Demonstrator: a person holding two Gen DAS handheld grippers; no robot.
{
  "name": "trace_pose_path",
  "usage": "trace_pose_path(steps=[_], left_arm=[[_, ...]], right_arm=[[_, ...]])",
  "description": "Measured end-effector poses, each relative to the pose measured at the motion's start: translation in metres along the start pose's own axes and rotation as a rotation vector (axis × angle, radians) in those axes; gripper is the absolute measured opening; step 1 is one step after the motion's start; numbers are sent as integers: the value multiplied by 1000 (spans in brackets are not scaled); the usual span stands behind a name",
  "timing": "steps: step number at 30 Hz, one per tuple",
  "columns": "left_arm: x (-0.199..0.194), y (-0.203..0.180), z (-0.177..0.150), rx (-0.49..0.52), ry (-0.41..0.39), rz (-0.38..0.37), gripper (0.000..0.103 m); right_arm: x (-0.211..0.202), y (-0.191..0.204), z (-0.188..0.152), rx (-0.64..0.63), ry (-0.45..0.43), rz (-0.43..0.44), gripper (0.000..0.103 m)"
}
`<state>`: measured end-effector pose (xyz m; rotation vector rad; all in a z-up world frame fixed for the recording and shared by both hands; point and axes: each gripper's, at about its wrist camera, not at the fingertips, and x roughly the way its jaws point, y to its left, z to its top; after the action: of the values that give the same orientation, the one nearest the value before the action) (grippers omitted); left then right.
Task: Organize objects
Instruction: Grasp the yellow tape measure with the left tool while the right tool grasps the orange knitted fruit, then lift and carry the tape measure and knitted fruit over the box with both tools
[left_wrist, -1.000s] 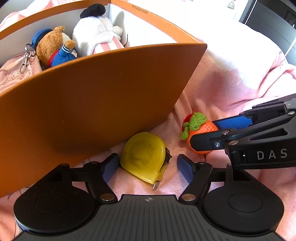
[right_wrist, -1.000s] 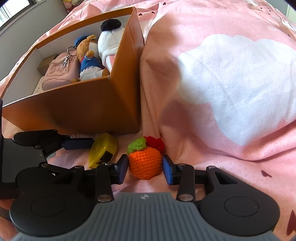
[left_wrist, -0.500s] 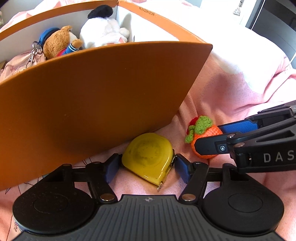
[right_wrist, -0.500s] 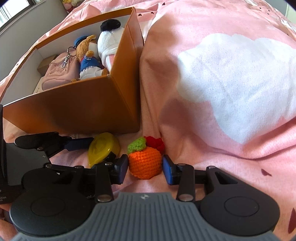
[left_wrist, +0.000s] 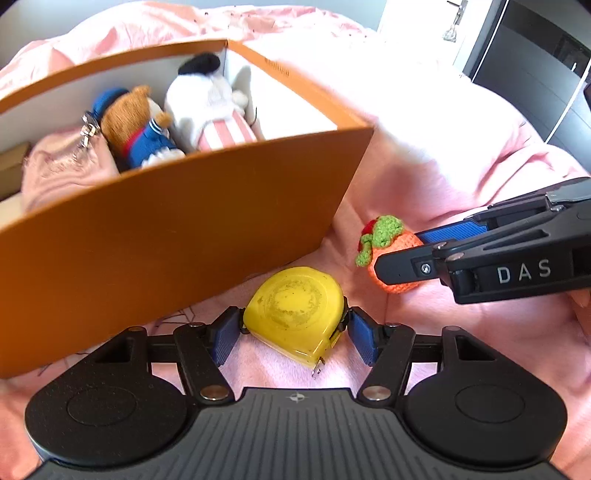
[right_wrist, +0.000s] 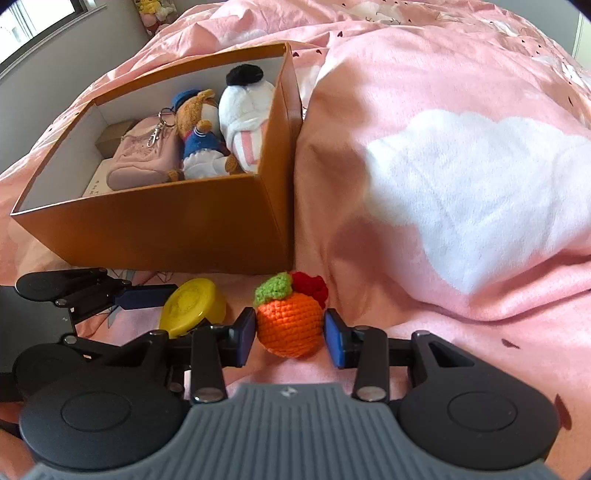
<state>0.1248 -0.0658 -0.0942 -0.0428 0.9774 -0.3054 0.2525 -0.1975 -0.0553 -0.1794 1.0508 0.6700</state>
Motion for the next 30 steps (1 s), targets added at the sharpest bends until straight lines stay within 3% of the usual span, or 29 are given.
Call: trace_pose_path(steps=[5,7,13,20,25,30], left_arm=[[-24,-1,-3,15,-61,8,73],[-22,-1,19,20,-106,3,73],[-53,-3,32,44,-271,32,73],[-96,12,45,-52,-384,34,73],[-102,32,70,-60,-376,41,73],[-89,65,94,-77,-278,-55,73]], right_arm=[[-22,9,1,-26,-37,19,42],[-34,12,2,-37,-59,22,42],[-72,22,11,-93,-134,42,42],[-102,42,34,-213,-233,23,42],[-97,58,61,-331,-248,9,42],[-66,70,91,-454,-152,21,42]])
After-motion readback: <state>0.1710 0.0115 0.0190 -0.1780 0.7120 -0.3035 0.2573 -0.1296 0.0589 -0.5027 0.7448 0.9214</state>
